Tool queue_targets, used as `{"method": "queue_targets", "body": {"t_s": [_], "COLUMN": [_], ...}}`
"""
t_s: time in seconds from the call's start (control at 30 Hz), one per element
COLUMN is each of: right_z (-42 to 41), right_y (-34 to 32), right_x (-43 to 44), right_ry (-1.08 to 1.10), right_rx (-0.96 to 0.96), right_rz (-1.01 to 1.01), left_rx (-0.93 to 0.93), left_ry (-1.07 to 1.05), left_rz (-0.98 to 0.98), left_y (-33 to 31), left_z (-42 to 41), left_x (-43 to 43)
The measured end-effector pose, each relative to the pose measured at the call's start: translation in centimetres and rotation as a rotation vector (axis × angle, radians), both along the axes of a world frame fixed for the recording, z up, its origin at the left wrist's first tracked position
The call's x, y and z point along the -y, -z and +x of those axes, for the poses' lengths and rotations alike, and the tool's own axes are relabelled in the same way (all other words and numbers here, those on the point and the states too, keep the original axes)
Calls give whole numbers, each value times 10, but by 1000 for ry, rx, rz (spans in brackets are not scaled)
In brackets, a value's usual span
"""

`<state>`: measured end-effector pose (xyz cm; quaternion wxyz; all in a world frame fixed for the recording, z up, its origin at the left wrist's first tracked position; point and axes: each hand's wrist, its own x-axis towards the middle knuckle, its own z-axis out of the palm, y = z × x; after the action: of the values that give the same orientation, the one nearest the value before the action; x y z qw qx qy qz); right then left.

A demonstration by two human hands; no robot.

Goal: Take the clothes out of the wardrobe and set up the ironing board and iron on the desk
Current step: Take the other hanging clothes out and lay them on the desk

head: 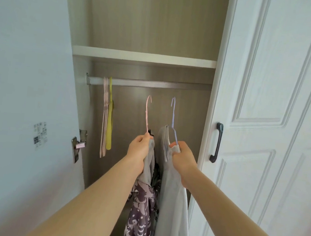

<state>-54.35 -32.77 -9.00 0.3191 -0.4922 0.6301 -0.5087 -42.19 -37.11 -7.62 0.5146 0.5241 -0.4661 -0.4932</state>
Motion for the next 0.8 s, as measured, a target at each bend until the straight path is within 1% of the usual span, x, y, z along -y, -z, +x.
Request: {"method": "queue_targets", "body": {"t_s": [0.13,0.23,0.33,0.4,0.5,0.67,0.8], "right_z": [5,12,22,29,40,64,80], "right_y": [0,-2,-3,-3,-1,1,2], "right_x": [-45,-79,-112,-137,-176,-242,-301], "right_ry": [-11,-16,-27,-17,-5,53,90], "right_rx": [46,44,63,73,55,47,33], "right_rz": [25,19,7,1,14,13,34], "left_rx": [-63,-197,-385,-437,-430,-362,-300], "left_ry": [8,19,58,91,180,206,305], "left_rz": [28,90,173,214,193,122,93], "left_y": [8,9,10,12,15,17,19], "left_z": [7,17,29,37,46,64,81], "left_x": [-41,-74,-111,-136,-170,-226,-282]}}
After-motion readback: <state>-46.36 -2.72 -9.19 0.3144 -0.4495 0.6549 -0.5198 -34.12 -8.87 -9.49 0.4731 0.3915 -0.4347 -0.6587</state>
